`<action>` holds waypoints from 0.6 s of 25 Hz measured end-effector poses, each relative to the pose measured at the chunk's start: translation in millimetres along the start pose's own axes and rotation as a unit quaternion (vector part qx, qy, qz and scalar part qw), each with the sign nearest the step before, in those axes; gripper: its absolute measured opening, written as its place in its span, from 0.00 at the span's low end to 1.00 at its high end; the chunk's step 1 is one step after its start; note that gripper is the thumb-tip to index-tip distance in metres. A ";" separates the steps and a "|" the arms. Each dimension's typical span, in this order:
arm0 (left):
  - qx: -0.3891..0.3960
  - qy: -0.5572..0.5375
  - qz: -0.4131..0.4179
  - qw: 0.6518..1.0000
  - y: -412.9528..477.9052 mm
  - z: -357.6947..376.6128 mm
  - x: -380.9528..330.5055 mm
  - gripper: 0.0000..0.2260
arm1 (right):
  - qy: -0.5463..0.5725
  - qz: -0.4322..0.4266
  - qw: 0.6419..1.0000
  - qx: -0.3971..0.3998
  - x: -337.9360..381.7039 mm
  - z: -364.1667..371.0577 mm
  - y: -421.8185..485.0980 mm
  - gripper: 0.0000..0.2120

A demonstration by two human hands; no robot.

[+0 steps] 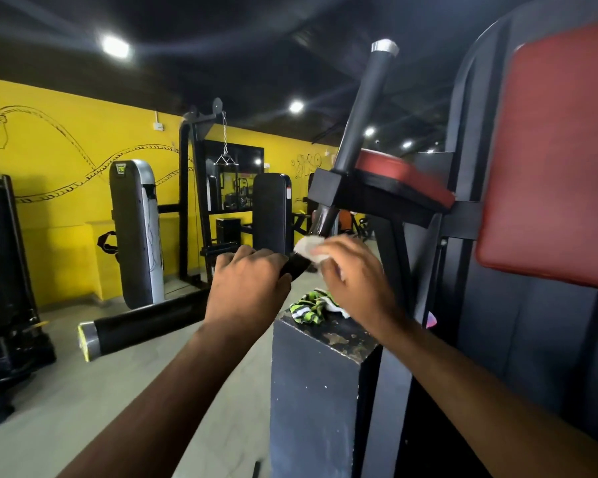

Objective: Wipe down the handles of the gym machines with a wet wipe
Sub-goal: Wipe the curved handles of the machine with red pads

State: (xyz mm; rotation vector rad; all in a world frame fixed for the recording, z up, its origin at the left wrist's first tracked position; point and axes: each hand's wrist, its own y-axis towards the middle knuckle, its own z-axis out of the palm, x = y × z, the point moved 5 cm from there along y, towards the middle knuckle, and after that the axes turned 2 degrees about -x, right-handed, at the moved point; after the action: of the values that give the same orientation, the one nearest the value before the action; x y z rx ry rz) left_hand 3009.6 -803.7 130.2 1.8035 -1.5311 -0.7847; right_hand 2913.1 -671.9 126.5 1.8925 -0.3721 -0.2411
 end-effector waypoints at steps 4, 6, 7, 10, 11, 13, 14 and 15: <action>-0.040 -0.062 0.007 0.997 28.1 -1.1 -6.2 0.14 | -0.085 -0.038 0.989 -0.119 -14.8 -51.8 45.2 0.08; -0.068 -0.111 0.006 0.991 45.8 -2.6 -8.0 0.16 | -0.124 -0.072 0.983 -0.113 -16.9 -63.3 66.1 0.08; -0.079 -0.127 0.007 0.989 53.5 -3.1 -8.8 0.18 | -0.141 -0.091 0.981 -0.102 -16.6 -65.7 73.8 0.08; -0.106 -0.151 0.005 0.983 73.0 -1.6 -13.3 0.21 | -0.162 -0.155 0.972 -0.075 -17.4 -72.2 94.5 0.08; -0.112 -0.159 0.009 0.981 78.8 -0.6 -15.6 0.22 | -0.171 -0.177 0.967 -0.063 -20.4 -72.8 101.9 0.09; -0.124 -0.160 0.035 0.979 90.1 0.8 -20.6 0.23 | -0.225 -0.229 0.947 -0.014 -25.4 -66.5 112.3 0.10; -0.129 -0.154 0.053 0.978 96.2 1.8 -22.7 0.23 | -0.265 -0.259 0.929 0.018 -26.3 -60.4 115.6 0.14; -0.132 -0.147 0.067 0.978 101.1 4.0 -24.4 0.23 | -0.299 -0.288 0.908 0.051 -28.5 -54.2 116.6 0.18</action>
State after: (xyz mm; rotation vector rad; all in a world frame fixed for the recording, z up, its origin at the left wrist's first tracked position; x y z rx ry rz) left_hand 2941.4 -792.0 207.9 1.4228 -1.6238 -1.1673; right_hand 2889.0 -650.6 254.2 1.9632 -0.2170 -1.2384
